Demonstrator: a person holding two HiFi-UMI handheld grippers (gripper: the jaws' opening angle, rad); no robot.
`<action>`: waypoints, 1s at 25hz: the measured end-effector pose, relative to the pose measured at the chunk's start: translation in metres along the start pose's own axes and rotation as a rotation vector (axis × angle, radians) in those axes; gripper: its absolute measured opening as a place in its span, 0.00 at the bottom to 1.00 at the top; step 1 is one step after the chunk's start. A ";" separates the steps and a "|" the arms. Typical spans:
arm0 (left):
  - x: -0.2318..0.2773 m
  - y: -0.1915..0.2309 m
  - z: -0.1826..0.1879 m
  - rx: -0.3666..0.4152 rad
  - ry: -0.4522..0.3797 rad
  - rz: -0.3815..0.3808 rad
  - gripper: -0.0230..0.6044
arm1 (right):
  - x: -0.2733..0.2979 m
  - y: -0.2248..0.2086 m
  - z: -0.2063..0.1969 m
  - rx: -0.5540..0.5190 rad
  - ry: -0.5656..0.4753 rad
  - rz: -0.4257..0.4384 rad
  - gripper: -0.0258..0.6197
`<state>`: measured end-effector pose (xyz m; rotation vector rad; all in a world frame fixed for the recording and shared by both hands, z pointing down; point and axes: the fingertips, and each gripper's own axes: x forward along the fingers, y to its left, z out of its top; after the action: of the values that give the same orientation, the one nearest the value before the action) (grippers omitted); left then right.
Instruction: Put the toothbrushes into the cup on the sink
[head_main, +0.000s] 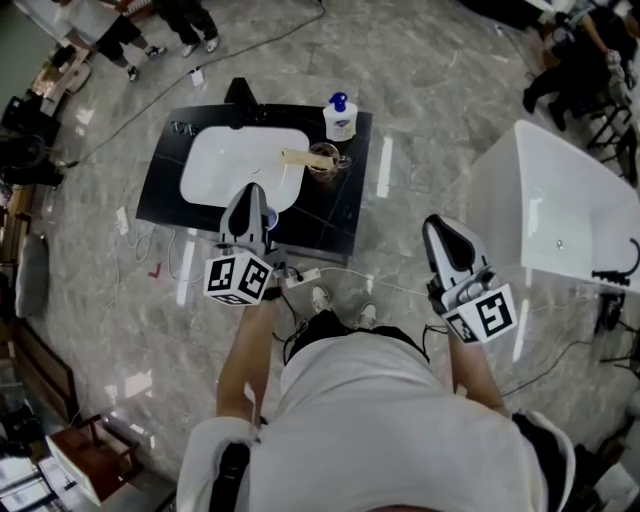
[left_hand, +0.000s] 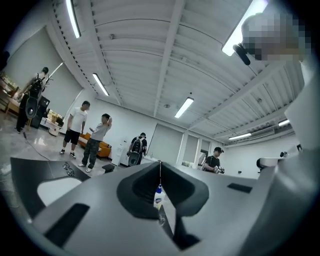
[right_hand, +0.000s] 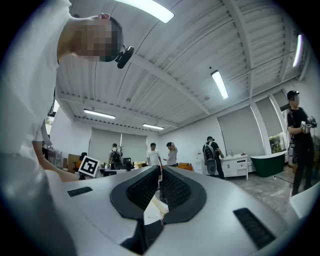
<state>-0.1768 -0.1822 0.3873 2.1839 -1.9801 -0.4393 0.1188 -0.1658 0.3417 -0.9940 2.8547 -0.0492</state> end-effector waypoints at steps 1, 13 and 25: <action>-0.008 0.002 0.003 0.008 -0.003 0.013 0.05 | 0.001 0.002 0.000 0.002 -0.001 0.012 0.11; -0.115 0.012 0.017 0.155 0.037 0.149 0.04 | 0.027 0.016 -0.004 0.002 -0.016 0.120 0.11; -0.157 0.013 0.042 0.195 0.024 0.207 0.04 | 0.045 0.026 -0.002 -0.025 -0.003 0.134 0.11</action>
<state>-0.2155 -0.0250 0.3684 2.0451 -2.2921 -0.1969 0.0673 -0.1732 0.3372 -0.8033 2.9178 0.0002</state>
